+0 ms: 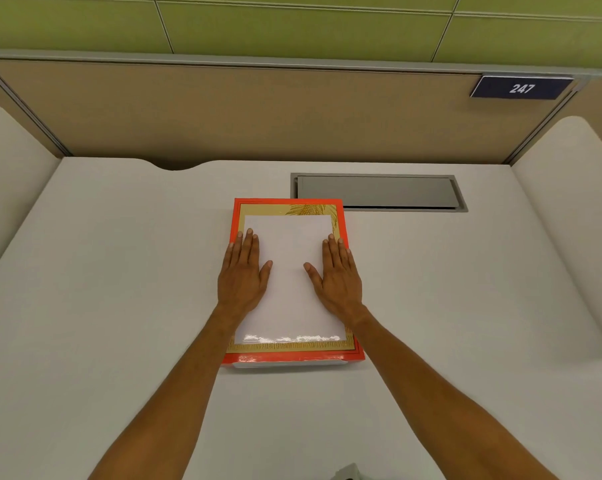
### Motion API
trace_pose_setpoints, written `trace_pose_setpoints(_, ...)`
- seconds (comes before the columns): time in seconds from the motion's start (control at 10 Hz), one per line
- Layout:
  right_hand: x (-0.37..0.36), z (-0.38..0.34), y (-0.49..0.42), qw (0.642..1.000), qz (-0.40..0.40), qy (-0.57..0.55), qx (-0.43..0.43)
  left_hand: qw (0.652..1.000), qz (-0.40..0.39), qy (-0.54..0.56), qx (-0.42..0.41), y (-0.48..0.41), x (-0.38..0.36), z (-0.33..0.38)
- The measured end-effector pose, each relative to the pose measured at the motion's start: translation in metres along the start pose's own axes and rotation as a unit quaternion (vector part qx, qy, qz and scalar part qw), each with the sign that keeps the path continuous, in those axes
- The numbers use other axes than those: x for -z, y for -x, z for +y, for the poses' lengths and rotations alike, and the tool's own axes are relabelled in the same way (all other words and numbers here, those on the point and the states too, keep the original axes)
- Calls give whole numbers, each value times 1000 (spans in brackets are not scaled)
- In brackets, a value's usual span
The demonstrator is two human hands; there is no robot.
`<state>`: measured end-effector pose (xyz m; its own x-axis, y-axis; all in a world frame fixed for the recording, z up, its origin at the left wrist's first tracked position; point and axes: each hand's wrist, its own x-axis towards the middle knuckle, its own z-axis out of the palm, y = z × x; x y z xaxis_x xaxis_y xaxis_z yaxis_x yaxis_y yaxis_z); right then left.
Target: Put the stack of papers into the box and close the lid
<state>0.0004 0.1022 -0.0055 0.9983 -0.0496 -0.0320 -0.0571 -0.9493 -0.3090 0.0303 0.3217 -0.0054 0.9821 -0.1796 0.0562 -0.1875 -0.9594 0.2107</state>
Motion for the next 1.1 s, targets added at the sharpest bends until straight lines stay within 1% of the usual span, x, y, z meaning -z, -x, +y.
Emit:
trace_pose_setpoints(0.2, -5, 0, -2, 1000, 2, 6, -4, 999, -19, 9, 24, 1, -9, -3)
trace_pose_setpoints(0.5, -9, 1, -1, 1000, -1, 31, -4, 999, -23, -4, 29, 3, -13, -2)
trace_pose_setpoints(0.8, -9, 0, 1, 1000, 1, 31, -2, 999, -17, -20, 24, 3, -18, -3)
trace_pose_setpoints(1.0, 4, 4, 2, 1000, -4, -1, -3, 999, -15, 17, 44, 4, -10, 1)
trace_pose_setpoints(1.1, 12, 13, 4, 1000, 15, -19, 8, 998, 2, 41, 45, 1, -7, 9)
